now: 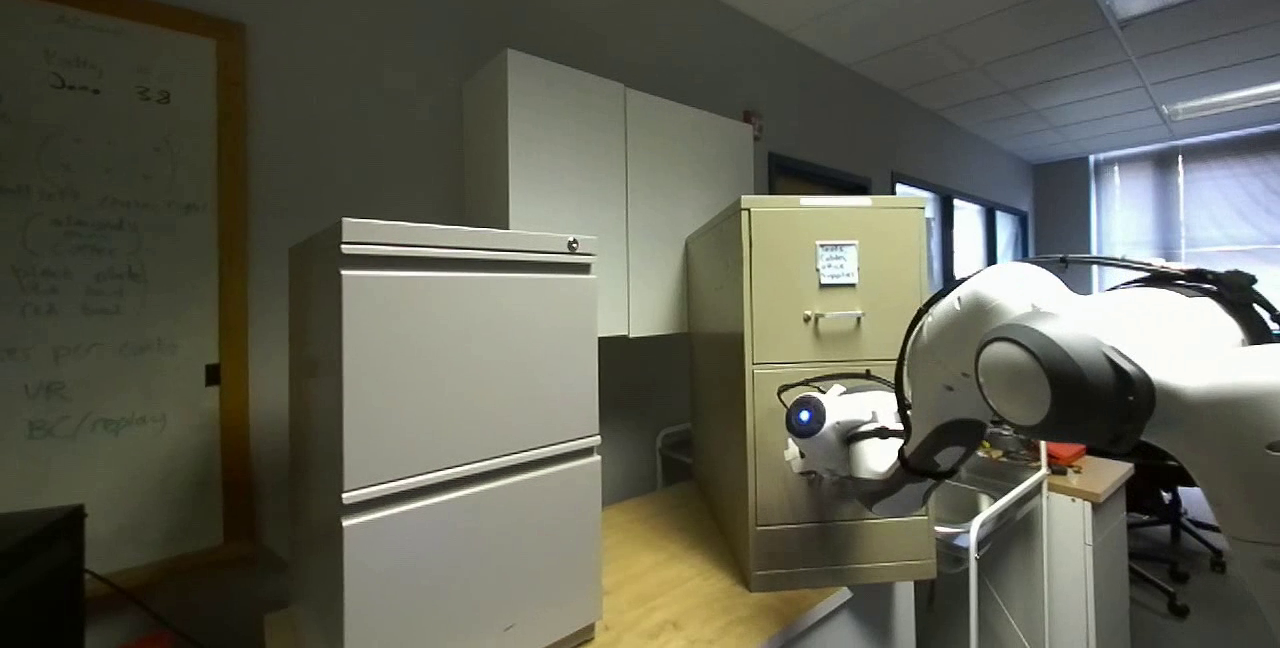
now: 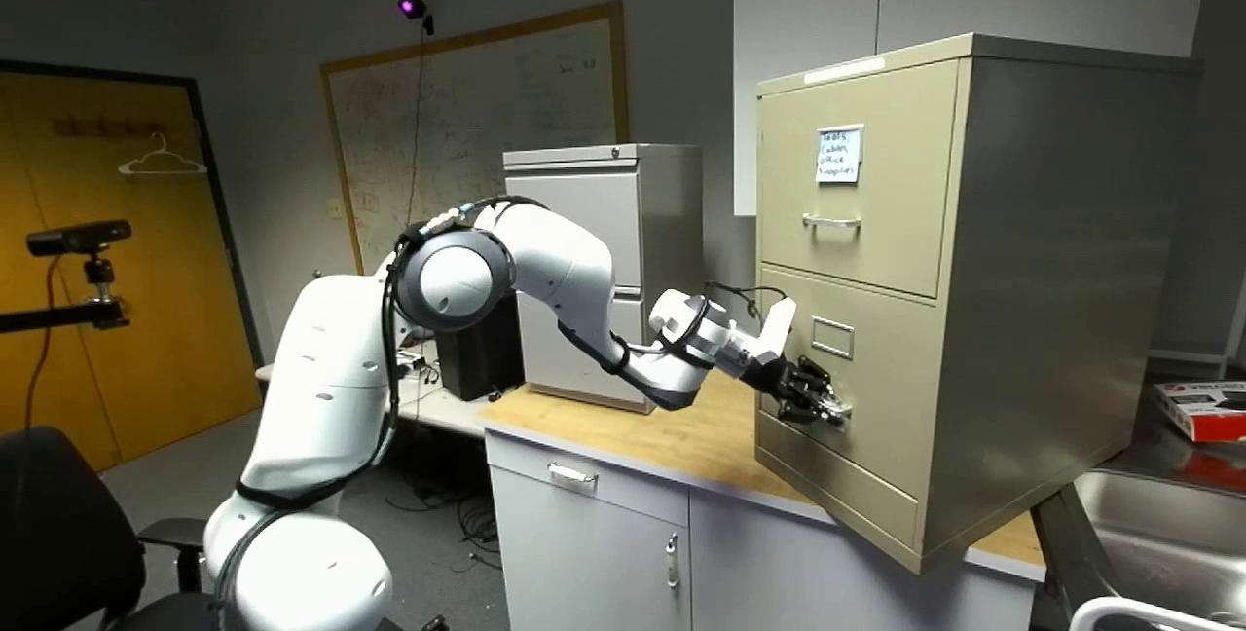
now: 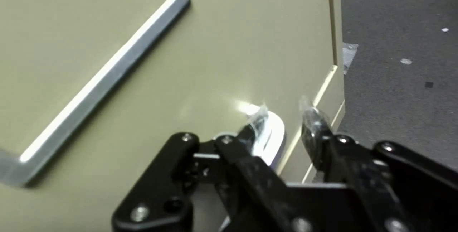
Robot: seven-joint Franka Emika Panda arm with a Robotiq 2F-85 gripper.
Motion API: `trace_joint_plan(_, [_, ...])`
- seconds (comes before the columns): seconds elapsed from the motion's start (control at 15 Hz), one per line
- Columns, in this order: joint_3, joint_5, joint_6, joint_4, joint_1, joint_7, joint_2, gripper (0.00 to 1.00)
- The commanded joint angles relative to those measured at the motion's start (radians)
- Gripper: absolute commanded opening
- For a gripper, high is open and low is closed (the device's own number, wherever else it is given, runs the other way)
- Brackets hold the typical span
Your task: Open the bottom drawer of the cabinet to the right.
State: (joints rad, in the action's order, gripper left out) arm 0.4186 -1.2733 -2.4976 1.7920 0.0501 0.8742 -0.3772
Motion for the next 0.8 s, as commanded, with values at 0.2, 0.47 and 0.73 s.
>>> trace_joint_plan(0.2, [-0.182, 0.289, 0.300, -0.111, 0.144, 0.220, -0.009, 0.08])
trace_joint_plan(0.47, [-0.218, 0.415, 0.408, -0.180, 0.169, 0.276, -0.025, 0.08])
trace_joint_plan(0.73, [-0.236, 0.583, 0.602, -0.229, 0.188, 0.374, -0.022, 0.08])
